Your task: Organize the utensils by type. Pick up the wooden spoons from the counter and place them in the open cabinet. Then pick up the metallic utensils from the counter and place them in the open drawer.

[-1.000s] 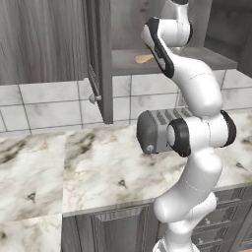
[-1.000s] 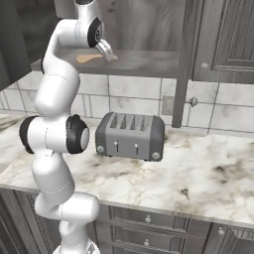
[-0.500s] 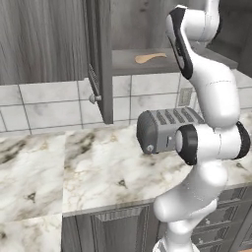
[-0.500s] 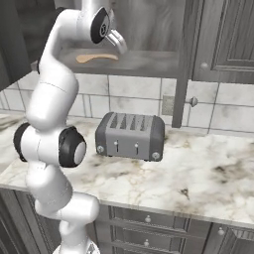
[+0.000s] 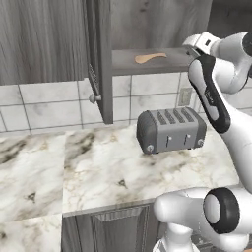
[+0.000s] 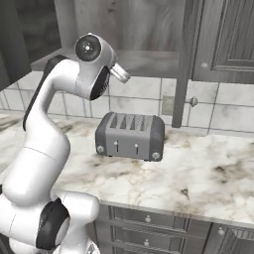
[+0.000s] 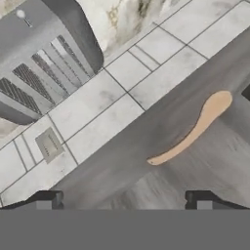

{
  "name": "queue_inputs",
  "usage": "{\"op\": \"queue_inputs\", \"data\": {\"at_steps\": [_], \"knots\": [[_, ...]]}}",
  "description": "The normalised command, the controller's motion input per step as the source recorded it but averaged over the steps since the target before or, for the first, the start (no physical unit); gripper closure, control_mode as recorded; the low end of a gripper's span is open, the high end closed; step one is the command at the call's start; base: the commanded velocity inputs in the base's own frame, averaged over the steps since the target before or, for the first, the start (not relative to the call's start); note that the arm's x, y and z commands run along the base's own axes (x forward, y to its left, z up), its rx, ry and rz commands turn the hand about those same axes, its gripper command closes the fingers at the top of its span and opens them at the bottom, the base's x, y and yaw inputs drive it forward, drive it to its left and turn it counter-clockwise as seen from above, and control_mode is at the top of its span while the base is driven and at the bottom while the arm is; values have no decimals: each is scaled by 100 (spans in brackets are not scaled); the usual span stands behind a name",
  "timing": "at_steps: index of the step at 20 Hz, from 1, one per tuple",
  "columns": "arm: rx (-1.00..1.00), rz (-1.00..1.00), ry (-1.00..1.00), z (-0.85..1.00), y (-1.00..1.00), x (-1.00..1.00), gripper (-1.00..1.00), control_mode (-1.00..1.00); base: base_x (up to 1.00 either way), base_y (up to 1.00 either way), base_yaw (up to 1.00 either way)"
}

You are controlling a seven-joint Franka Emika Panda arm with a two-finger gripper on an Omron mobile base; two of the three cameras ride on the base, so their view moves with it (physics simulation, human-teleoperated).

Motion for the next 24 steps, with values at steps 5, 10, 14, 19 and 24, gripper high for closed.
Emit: {"op": "queue_inputs", "data": {"at_steps": [5,10,14,19,24], "knots": [[-7,17,11,12,37,-100,-100,-100,0,0,0],[-10,12,27,2,20,-100,-100,-100,0,0,0],[-15,12,37,-57,28,-100,-100,-100,0,0,0],[-12,11,23,-97,40,-59,-100,-100,0,0,0],[-9,9,7,-66,29,-12,-100,-100,0,0,0]]}}
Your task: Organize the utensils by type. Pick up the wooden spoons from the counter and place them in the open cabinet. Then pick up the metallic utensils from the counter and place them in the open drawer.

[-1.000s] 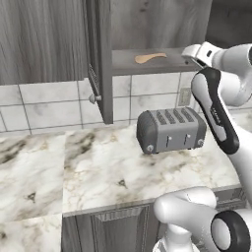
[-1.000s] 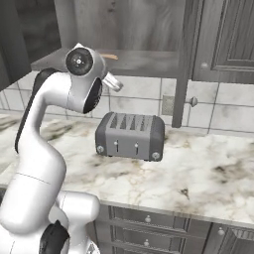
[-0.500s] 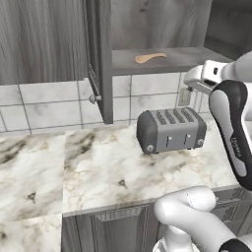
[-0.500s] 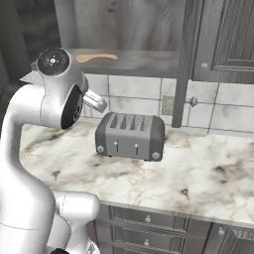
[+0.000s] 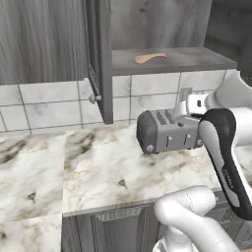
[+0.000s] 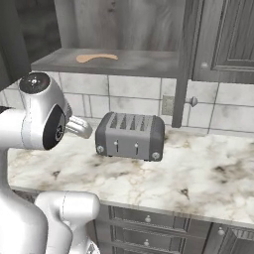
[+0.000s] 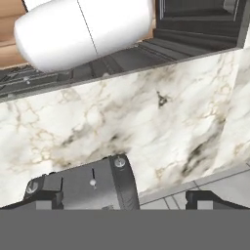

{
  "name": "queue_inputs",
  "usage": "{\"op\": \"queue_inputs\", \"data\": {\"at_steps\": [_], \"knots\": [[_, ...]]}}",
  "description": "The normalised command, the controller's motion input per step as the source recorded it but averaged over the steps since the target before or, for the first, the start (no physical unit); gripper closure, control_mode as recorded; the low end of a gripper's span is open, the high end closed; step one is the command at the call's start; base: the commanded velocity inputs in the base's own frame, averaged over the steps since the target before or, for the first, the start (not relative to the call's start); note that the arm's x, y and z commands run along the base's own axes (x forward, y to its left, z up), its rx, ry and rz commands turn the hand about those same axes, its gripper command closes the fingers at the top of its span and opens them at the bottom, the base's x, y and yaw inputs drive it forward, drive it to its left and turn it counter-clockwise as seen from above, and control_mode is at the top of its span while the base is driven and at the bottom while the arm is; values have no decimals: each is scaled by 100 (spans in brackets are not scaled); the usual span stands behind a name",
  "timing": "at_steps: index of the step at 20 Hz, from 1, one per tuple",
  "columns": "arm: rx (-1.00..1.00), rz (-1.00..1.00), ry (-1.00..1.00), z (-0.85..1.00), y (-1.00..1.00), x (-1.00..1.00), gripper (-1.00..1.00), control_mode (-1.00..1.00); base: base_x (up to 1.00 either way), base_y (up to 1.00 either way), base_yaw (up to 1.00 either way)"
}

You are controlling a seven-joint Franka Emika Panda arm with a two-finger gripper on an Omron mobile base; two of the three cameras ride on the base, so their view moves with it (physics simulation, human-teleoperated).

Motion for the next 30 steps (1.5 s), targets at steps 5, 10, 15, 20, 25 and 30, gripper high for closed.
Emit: {"op": "queue_inputs", "data": {"at_steps": [5,10,15,20,25,30], "knots": [[-1,1,-2,-5,2,-13,-100,-100,0,0,0],[0,0,-4,0,0,-15,-100,100,-6,0,0],[0,0,0,0,0,0,-100,100,-65,-2,-17],[0,0,0,0,0,0,-100,100,-78,-13,-39],[0,0,0,0,0,0,-100,100,-41,-27,-57],[0,0,0,0,0,0,-100,100,-6,-24,-67]]}}
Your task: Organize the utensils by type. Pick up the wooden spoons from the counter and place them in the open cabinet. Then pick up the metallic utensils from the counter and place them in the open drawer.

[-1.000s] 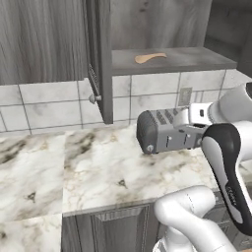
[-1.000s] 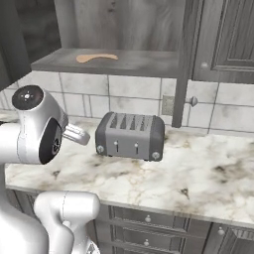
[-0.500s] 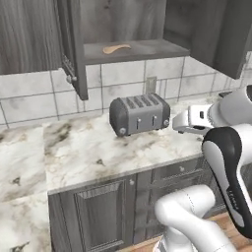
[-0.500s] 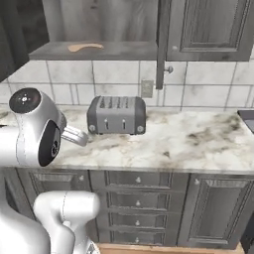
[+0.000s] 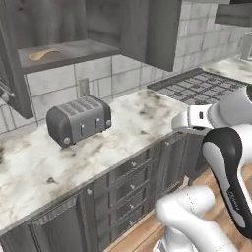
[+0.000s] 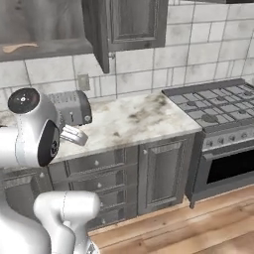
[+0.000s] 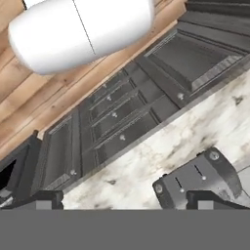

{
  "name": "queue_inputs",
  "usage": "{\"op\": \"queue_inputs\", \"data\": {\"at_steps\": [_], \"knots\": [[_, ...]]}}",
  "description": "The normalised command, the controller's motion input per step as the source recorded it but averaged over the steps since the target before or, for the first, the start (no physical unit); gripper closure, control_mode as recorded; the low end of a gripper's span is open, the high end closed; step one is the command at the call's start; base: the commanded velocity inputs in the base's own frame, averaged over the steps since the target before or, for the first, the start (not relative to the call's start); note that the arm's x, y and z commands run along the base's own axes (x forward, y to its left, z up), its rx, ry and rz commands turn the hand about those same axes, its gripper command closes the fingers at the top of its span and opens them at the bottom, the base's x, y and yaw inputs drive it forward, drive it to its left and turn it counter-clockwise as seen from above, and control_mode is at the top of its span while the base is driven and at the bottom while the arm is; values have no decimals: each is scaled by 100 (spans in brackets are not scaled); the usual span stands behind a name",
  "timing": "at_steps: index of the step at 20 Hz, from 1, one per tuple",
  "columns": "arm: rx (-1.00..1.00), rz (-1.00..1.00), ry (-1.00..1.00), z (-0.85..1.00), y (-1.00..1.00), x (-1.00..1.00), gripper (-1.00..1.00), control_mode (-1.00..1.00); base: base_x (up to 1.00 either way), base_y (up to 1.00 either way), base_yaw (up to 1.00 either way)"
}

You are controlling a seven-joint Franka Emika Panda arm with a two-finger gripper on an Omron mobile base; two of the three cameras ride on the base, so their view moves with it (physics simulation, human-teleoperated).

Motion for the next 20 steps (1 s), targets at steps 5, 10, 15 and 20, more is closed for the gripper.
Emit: {"op": "queue_inputs", "data": {"at_steps": [5,10,15,20], "knots": [[0,0,0,0,0,0,-100,100,0,-22,-71],[0,0,0,0,0,0,-100,100,0,-19,-73],[0,0,0,0,0,0,-100,100,1,-18,-75],[0,0,0,0,0,0,-100,100,0,-35,-68]]}}
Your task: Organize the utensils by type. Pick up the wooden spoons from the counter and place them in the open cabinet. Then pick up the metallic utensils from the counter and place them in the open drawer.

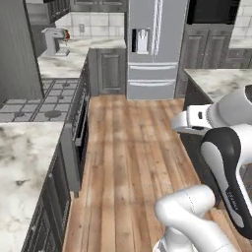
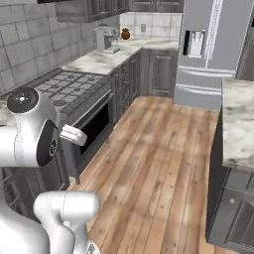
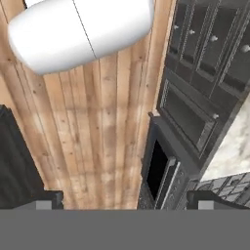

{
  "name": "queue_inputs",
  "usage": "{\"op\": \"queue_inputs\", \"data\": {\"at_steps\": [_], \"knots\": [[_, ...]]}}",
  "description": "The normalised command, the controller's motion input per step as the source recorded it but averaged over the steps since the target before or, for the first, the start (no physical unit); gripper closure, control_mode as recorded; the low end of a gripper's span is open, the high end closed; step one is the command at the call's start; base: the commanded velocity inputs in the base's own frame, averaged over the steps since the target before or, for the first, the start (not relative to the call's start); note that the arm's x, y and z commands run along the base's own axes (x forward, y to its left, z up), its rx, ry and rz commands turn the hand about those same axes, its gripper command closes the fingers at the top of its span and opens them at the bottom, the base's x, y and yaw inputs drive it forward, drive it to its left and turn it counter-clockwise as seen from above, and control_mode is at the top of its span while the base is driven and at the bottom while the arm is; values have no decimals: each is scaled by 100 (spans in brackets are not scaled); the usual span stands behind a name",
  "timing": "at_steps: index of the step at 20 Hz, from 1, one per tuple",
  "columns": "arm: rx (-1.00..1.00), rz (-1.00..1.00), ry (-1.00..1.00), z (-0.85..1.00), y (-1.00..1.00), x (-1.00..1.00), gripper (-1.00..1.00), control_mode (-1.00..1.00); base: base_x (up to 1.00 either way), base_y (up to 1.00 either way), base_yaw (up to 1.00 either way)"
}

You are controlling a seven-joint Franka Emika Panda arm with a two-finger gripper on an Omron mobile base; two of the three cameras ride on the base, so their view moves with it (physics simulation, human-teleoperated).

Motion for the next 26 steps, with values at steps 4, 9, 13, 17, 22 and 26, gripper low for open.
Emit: {"op": "queue_inputs", "data": {"at_steps": [4,9,13,17,22,26], "knots": [[0,0,0,0,0,0,-100,100,1,-72,-56],[0,0,0,0,0,0,-100,100,28,-87,-44],[0,0,0,0,0,0,-100,100,55,-86,-30],[0,0,0,0,0,0,-100,100,68,-74,-16],[0,0,0,0,0,0,-100,100,69,-83,-9],[0,0,0,0,0,0,-100,100,64,-86,-7]]}}
